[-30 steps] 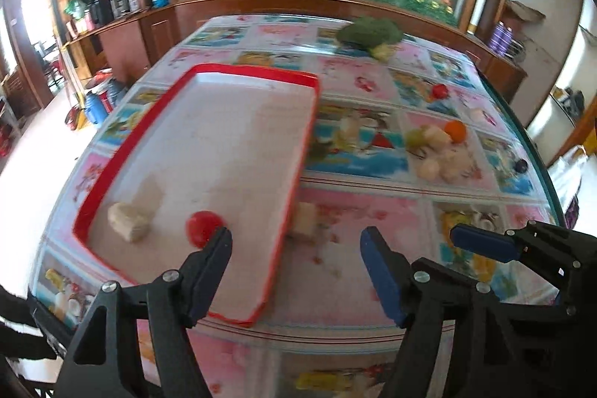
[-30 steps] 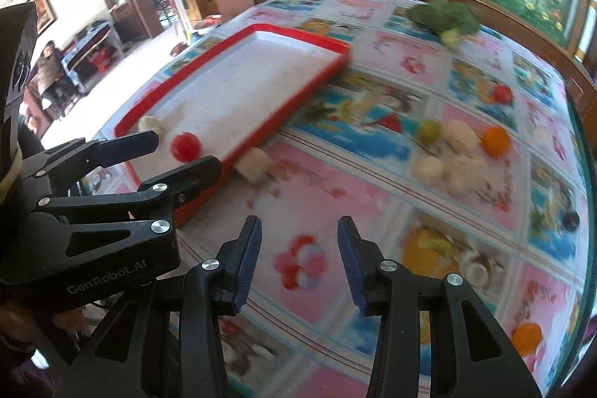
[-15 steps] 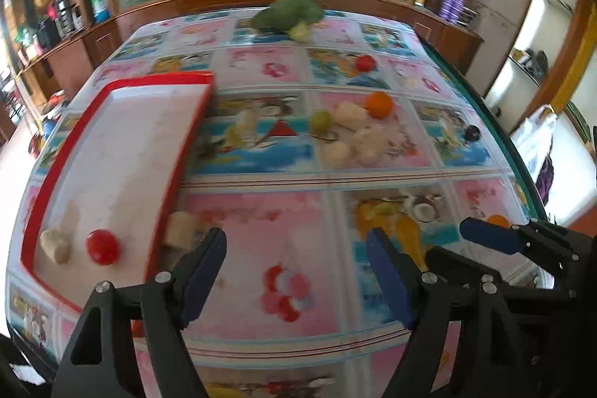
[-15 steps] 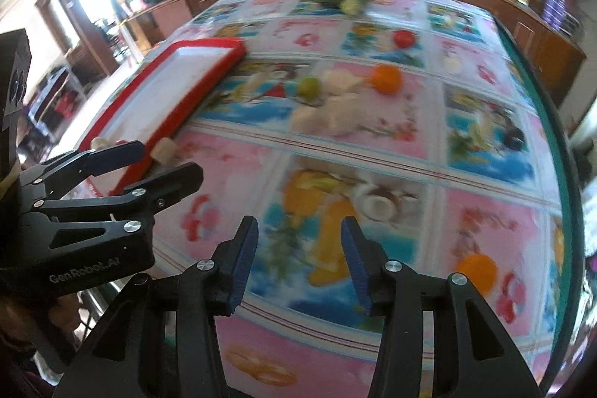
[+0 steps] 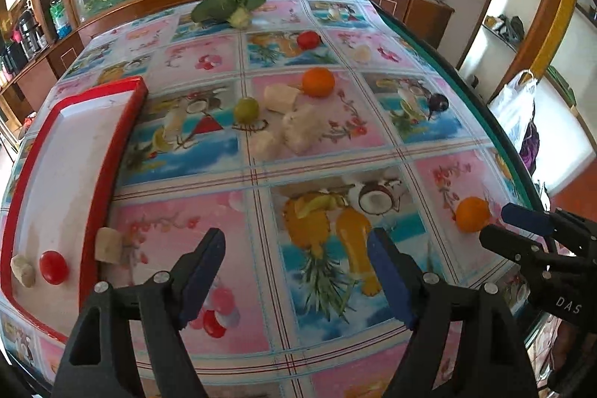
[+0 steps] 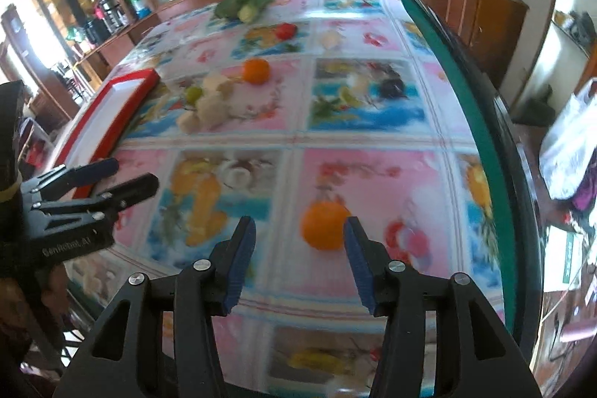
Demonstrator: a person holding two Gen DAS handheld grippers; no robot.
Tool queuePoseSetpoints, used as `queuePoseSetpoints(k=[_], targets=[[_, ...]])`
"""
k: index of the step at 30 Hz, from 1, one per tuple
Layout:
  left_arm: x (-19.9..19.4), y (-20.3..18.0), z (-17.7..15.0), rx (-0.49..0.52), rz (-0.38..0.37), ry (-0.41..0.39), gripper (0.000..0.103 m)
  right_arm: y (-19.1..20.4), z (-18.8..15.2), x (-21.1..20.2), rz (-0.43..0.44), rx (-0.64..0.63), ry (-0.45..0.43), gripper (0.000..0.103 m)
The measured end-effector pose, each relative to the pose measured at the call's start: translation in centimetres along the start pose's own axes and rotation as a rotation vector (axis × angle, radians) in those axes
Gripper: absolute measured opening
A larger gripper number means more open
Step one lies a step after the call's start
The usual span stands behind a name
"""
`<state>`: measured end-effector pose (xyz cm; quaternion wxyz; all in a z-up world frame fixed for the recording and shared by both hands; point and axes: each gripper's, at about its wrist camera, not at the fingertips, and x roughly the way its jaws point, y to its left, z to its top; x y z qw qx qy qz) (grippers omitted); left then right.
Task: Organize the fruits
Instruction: 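Withdraw both open tools from the tray back over the table, then grasp the orange with the right tool while the left tool grasps a round beige ball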
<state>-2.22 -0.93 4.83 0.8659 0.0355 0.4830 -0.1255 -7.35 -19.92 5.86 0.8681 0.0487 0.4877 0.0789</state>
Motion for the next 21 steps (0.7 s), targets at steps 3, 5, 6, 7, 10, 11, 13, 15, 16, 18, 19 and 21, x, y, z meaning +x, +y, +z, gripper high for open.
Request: queuePoseSetpoints(k=[3, 5, 6, 7, 10, 11, 13, 15, 16, 18, 19, 21], targets=[[0.4, 0.1, -0.2, -0.006, 0.005, 0.013, 0.081, -0.7, -0.6, 0.6, 0.005, 0.006, 0.021, 0.053], [0.6, 0.2, -0.2, -0.007, 0.015, 0.017, 0.081, -1.0, -0.7, 1.2, 0.007, 0.01, 0.035, 0.053], [0.7, 0.3, -0.2, -0.008, 0.024, 0.018, 0.081, -1.2, -0.7, 1.5, 0.011, 0.018, 0.038, 0.053], [0.8, 0.6, -0.1, -0.014, 0.03, 0.019, 0.081, -1.3, -0.6, 1.7, 0.019, 0.026, 0.04, 0.053], [1.4, 1.3, 0.4, -0.037, 0.035, 0.03, 0.081, -1.6, -0.1, 2.4, 0.016, 0.03, 0.036, 0.053], [1.7, 1.6, 0.6, -0.042, 0.036, 0.036, 0.081, -1.5, 0.1, 2.6, 0.011, 0.024, 0.035, 0.053], [2.2, 2.0, 1.1, -0.051, 0.061, 0.039, 0.081, -1.6, 0.4, 3.1, 0.009, 0.016, 0.037, 0.053], [2.9, 2.2, 1.9, -0.045, 0.088, 0.035, 0.081, -1.5, 0.5, 3.4, 0.013, 0.004, 0.036, 0.052], [3.2, 2.3, 2.2, -0.045, 0.093, 0.035, 0.081, -1.4, 0.5, 3.4, 0.016, -0.002, 0.034, 0.048], [4.0, 2.5, 3.0, -0.048, 0.097, 0.03, 0.081, -1.3, 0.5, 3.6, 0.013, -0.019, 0.031, 0.041], [4.5, 2.6, 3.4, -0.051, 0.101, 0.033, 0.081, -1.3, 0.4, 3.6, 0.002, -0.031, 0.024, 0.036], [5.2, 2.9, 4.0, -0.056, 0.093, 0.033, 0.081, -1.4, 0.5, 3.6, 0.006, -0.039, 0.022, 0.035]])
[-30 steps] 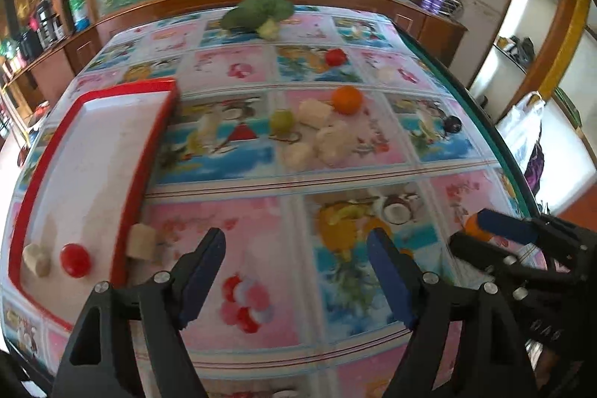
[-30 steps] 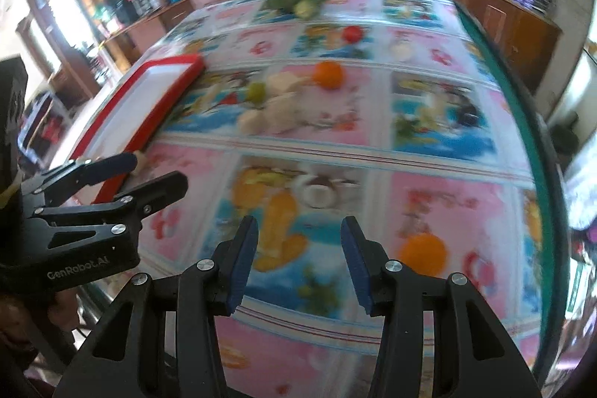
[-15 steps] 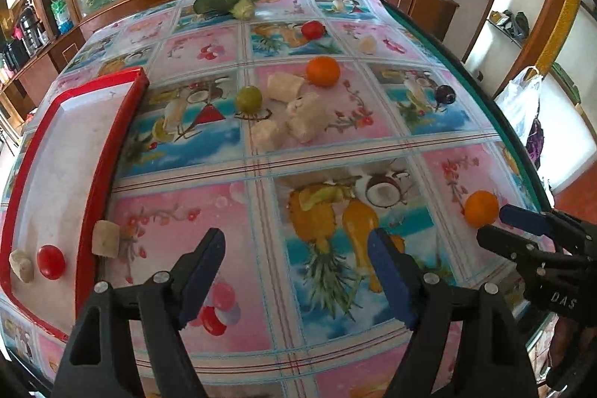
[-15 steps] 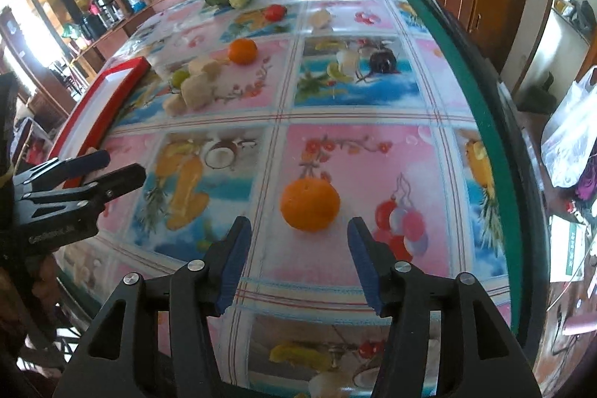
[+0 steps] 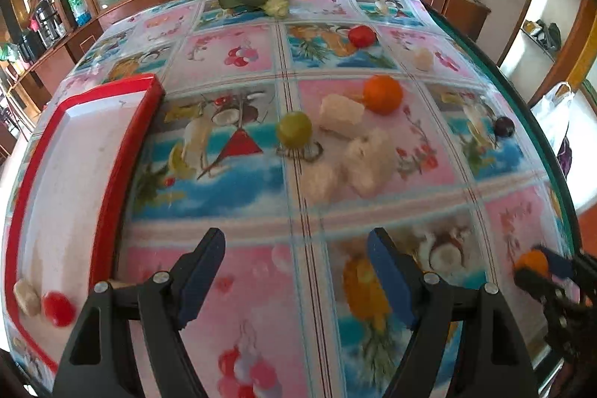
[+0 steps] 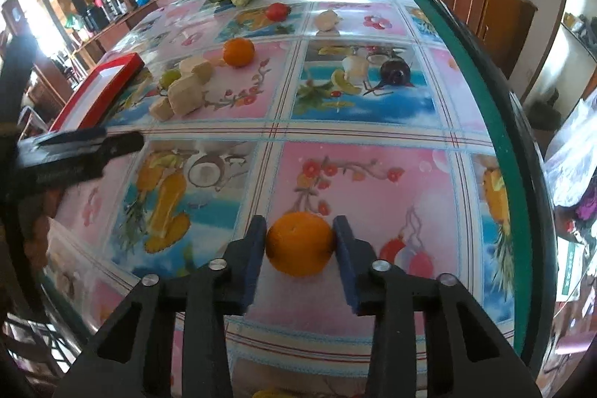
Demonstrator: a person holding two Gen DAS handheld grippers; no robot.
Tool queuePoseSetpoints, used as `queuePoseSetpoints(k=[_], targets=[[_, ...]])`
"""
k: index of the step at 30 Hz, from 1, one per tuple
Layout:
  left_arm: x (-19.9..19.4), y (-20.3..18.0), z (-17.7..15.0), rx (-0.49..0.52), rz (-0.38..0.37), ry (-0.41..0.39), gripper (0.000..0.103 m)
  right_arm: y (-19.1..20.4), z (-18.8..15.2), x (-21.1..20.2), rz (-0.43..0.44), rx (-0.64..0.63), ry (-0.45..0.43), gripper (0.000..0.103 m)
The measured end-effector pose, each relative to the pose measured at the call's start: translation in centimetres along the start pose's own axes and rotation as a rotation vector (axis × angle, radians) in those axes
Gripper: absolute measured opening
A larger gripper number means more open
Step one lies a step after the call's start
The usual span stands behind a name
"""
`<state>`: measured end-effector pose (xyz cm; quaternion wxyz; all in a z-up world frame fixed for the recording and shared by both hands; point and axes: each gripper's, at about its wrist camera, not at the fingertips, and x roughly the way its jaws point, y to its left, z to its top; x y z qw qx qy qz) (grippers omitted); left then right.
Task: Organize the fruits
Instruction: 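Grasp the orange with the right tool while the left tool grasps a round beige ball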
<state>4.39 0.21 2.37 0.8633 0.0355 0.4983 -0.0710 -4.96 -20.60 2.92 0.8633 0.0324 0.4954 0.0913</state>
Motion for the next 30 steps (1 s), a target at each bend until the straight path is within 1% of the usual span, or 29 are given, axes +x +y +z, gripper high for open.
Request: queuePoseSetpoints(k=[6, 7, 8, 10, 11, 12, 14, 20, 26, 30], targets=[[2.4, 0.6, 1.3, -0.012, -0.012, 0.043, 0.08, -0.5, 0.0, -0.1, 0.028, 0.021, -0.001, 0.035], [2.5, 0.7, 1.5, -0.012, -0.006, 0.026, 0.078, -0.6, 0.0, -0.1, 0.031, 0.021, -0.001, 0.035], [2.6, 0.7, 1.6, -0.006, -0.003, 0.019, 0.073, -0.5, 0.0, -0.1, 0.032, 0.02, 0.0, 0.035], [2.7, 0.6, 1.9, 0.004, 0.005, 0.01, 0.067, -0.4, 0.1, -0.1, 0.032, 0.012, 0.002, 0.035], [2.7, 0.5, 2.0, 0.002, 0.012, 0.001, 0.054, -0.4, 0.1, -0.1, 0.031, 0.01, 0.002, 0.035], [2.5, 0.5, 2.0, 0.002, 0.009, -0.014, 0.038, -0.3, 0.1, -0.1, 0.031, 0.01, 0.001, 0.035], [2.3, 0.6, 1.9, 0.007, -0.007, -0.024, 0.027, -0.3, 0.2, -0.1, 0.029, 0.008, 0.002, 0.035], [1.4, 1.7, 1.1, -0.042, -0.097, -0.015, 0.027, -0.1, 0.3, -0.2, 0.029, 0.003, -0.008, 0.035], [-0.4, 2.3, -0.6, -0.062, -0.138, -0.013, 0.027, 0.5, 0.3, -0.4, 0.033, 0.008, -0.017, 0.035], [-1.7, 1.9, -2.3, -0.051, -0.167, -0.012, 0.027, 1.1, 0.5, -0.8, 0.042, 0.007, -0.036, 0.035]])
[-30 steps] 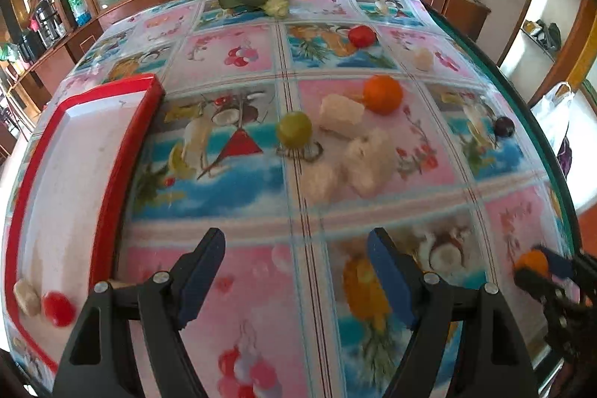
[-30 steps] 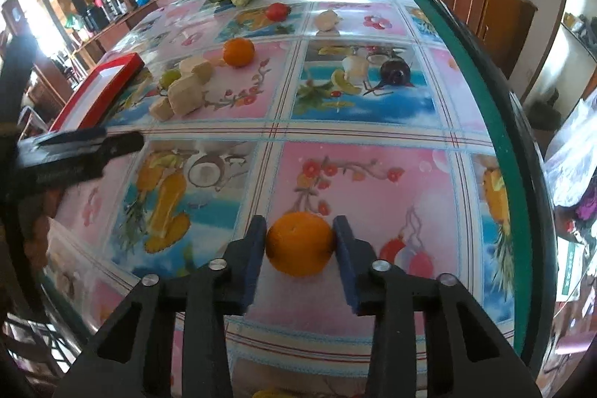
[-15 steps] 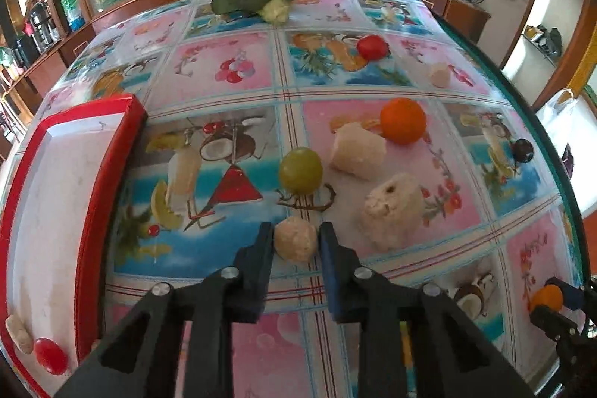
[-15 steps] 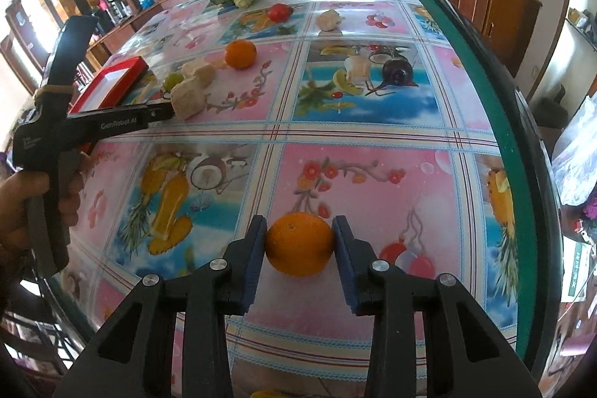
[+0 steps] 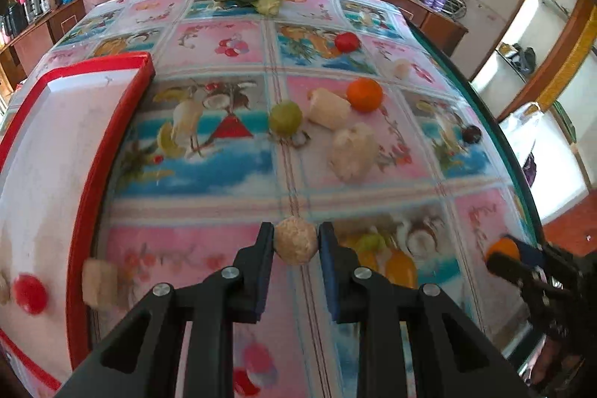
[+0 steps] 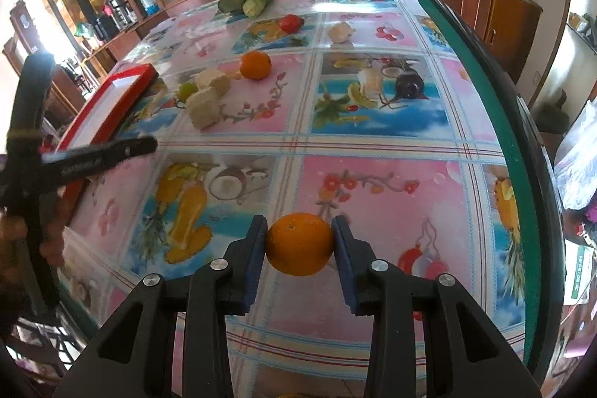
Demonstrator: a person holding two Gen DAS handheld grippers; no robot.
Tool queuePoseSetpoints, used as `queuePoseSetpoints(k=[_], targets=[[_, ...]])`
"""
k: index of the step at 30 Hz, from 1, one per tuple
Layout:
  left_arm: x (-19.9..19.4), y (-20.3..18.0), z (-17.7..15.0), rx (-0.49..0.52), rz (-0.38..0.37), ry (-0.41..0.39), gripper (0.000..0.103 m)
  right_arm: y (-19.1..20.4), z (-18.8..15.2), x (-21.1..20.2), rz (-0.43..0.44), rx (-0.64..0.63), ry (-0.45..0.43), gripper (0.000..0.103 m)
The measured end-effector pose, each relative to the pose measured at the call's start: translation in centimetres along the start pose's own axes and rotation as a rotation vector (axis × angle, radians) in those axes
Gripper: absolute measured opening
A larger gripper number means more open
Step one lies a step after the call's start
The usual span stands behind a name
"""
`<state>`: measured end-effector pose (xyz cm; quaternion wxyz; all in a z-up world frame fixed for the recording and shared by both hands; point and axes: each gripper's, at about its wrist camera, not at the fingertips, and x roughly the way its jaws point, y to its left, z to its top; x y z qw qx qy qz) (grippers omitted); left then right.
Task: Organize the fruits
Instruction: 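Grasp the orange with the right tool while the left tool grasps a round beige ball, then carry the orange and the beige ball over the tray with both tools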
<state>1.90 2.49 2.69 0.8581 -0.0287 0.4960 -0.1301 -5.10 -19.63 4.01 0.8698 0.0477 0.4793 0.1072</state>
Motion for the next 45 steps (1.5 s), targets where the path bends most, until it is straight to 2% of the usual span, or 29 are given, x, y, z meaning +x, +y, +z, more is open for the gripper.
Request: queuePoseSetpoints(k=[14, 20, 26, 33, 45], targets=[[-2.0, 0.8, -2.1, 0.0, -0.025, 0.0, 0.027, 3.6, 1.0, 0.7, 0.025, -0.038, -0.01, 0.035], [-2.5, 0.9, -2.6, 0.026, -0.039, -0.007, 0.027, 5.0, 1.1, 0.8, 0.009, -0.064, -0.012, 0.035], [-2.7, 1.7, -2.7, 0.007, -0.074, -0.006, 0.027, 5.7, 1.1, 1.4, -0.005, -0.067, 0.009, 0.035], [-3.7, 2.9, -1.8, -0.016, -0.075, -0.038, 0.027, 7.2, 2.1, 1.5, 0.0, -0.091, 0.001, 0.035], [-6.3, 9.0, -0.1, -0.098, 0.009, -0.112, 0.027, 14.1, 6.1, 3.0, 0.092, -0.203, -0.018, 0.035]])
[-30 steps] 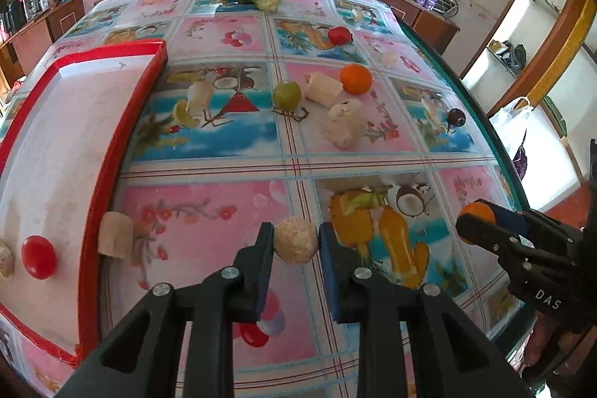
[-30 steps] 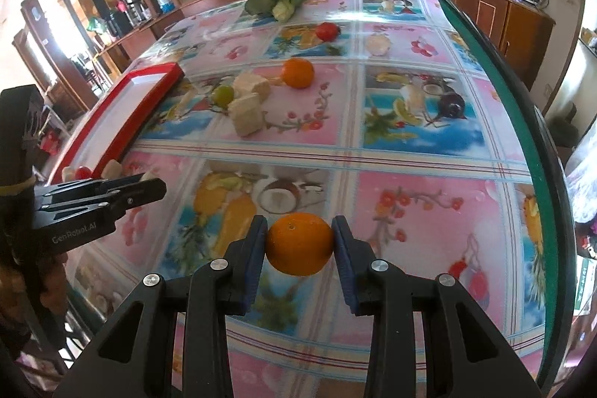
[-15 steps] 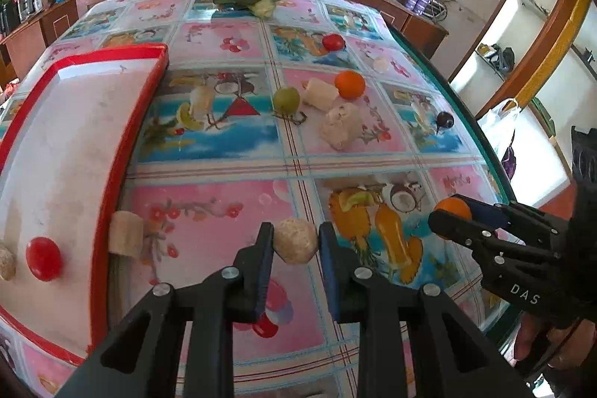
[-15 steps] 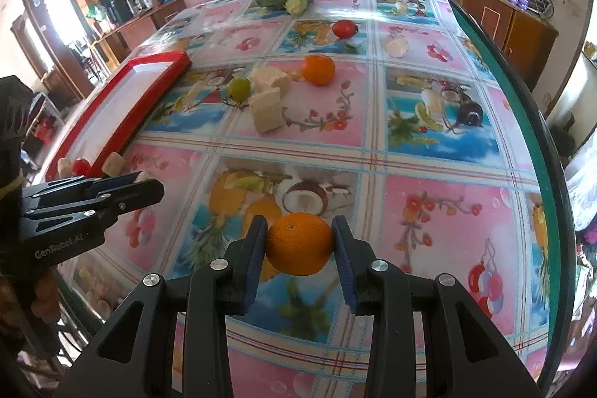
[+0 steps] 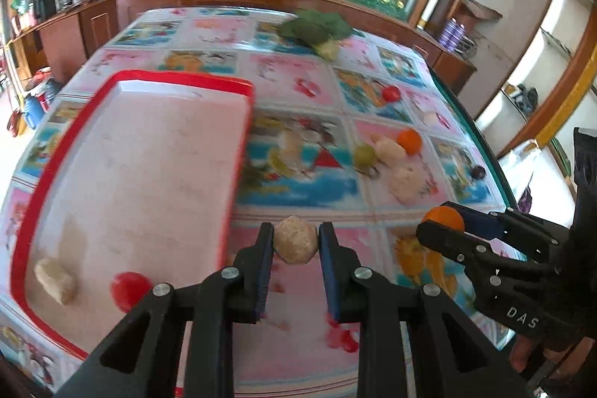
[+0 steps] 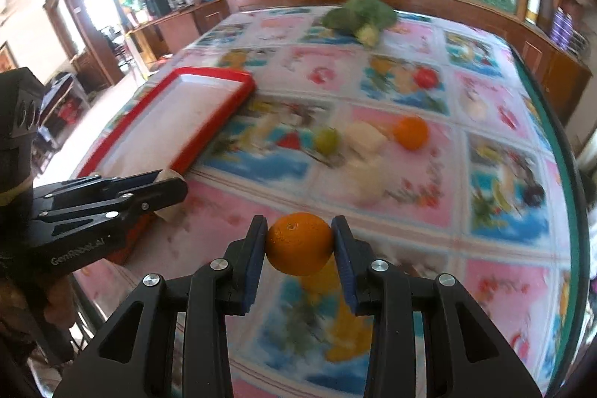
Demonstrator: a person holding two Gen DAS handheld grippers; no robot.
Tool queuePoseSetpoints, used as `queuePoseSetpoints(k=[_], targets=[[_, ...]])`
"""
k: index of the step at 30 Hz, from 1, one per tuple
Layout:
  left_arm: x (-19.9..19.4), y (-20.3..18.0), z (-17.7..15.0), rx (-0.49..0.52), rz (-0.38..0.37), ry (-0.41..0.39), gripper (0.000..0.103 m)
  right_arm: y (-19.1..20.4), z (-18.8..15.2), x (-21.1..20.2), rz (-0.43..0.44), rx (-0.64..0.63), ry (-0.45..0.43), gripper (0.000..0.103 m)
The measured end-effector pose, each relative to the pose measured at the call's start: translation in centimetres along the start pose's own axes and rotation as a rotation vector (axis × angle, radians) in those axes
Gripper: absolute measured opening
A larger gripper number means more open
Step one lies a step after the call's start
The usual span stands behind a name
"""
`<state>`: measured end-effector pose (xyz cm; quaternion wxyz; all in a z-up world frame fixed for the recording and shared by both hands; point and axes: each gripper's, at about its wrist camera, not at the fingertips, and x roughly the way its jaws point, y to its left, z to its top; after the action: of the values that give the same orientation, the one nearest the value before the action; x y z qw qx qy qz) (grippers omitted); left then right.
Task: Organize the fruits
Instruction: 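Carry the orange and the beige ball over the tray with both tools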
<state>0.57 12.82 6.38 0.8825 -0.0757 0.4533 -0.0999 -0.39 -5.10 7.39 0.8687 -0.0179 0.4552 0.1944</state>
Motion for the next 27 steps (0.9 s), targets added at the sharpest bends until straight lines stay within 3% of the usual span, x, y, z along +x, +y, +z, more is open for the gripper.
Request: queuePoseSetpoints(k=[13, 19, 27], targets=[[-1.8, 9.7, 0.9, -0.127, 0.162, -0.033, 0.027, 9.3, 5.0, 4.4, 0.143, -0.145, 0.006, 0.034], [-0.9, 13.6, 0.7, -0.18, 0.23, -0.005, 0.027, 13.3, 5.7, 7.2, 0.188, -0.203, 0.031, 0.034], [0.2, 16.4, 0.1, -0.221, 0.251, 0.022, 0.027, 16.1, 5.8, 10.9, 0.188, -0.246, 0.078, 0.034]])
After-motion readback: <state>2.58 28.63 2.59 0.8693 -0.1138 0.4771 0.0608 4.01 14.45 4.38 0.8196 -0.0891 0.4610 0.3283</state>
